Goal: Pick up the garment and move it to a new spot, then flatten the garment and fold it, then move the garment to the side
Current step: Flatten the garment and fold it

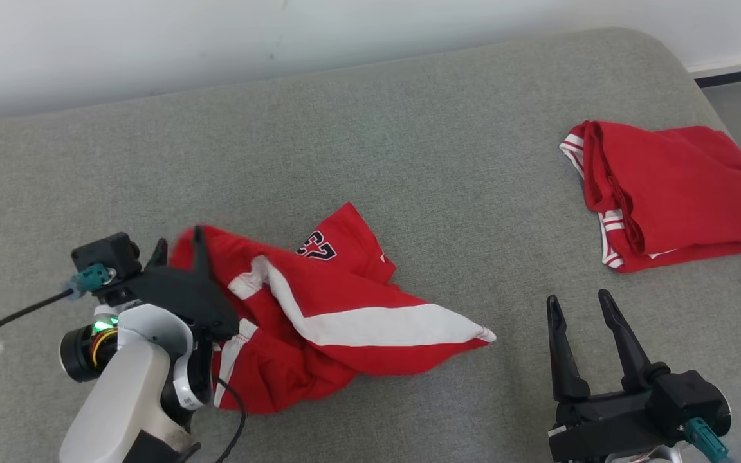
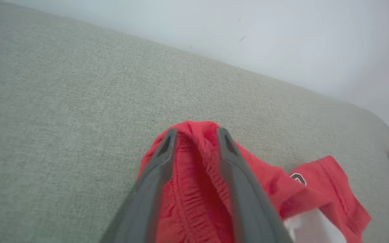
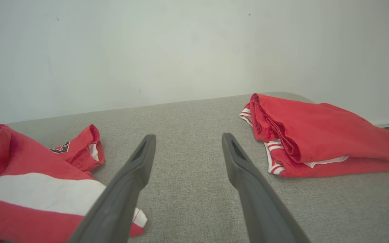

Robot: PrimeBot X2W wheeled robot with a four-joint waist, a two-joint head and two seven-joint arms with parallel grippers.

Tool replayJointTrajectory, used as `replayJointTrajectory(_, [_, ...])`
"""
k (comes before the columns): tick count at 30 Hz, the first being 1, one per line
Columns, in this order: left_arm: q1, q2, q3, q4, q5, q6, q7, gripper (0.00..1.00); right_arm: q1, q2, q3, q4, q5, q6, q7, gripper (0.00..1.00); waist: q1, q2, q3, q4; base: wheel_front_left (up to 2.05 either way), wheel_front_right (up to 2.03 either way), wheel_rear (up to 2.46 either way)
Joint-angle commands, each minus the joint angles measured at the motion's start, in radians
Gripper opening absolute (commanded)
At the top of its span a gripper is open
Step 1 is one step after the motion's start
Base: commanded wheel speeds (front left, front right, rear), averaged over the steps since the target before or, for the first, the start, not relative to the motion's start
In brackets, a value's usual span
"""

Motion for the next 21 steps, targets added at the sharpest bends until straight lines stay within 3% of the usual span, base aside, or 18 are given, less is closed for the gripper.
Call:
replayJointTrajectory(1, [-0.017, 0.011, -0.018, 0.029, 0.031, -0.019, -0.024, 1.0, -0.004, 0.003, -0.002, 0.001, 0.005, -0.002, -0.005, 1.0, -0.0002, -0.0001, -0.004, 0.016, 0.0, 0.0, 0.0])
replayJointTrajectory(5, [-0.015, 0.042, -0.05, 0.055, 0.088, -0.034, -0.094, 1.0, -0.001, 0.003, -0.002, 0.005, 0.0, -0.002, -0.005, 1.0, -0.0002, -0.0001, -0.023, 0.048, 0.0, 0.0, 0.0])
replayJointTrajectory(11, [0.055, 0.058, -0.073, -0.033, 0.108, -0.061, -0.159, 1.0, 0.015, 0.003, -0.004, 0.005, -0.004, -0.002, -0.005, 1.0, -0.0002, -0.0001, -0.05, 0.083, 0.0, 0.0, 0.0])
replayJointTrajectory(17, [0.163, 0.099, -0.148, -0.236, 0.161, -0.078, -0.146, 1.0, 0.029, 0.003, -0.008, 0.005, -0.006, -0.002, -0.003, 1.0, -0.0002, -0.0001, -0.07, 0.111, 0.0, 0.0, 0.0])
replayJointTrajectory(21, [0.216, 0.142, -0.246, -0.33, 0.223, -0.097, -0.081, 1.0, 0.03, 0.003, -0.004, 0.004, -0.006, -0.002, 0.001, 1.0, -0.0002, -0.0001, -0.078, 0.117, 0.0, 0.0, 0.0])
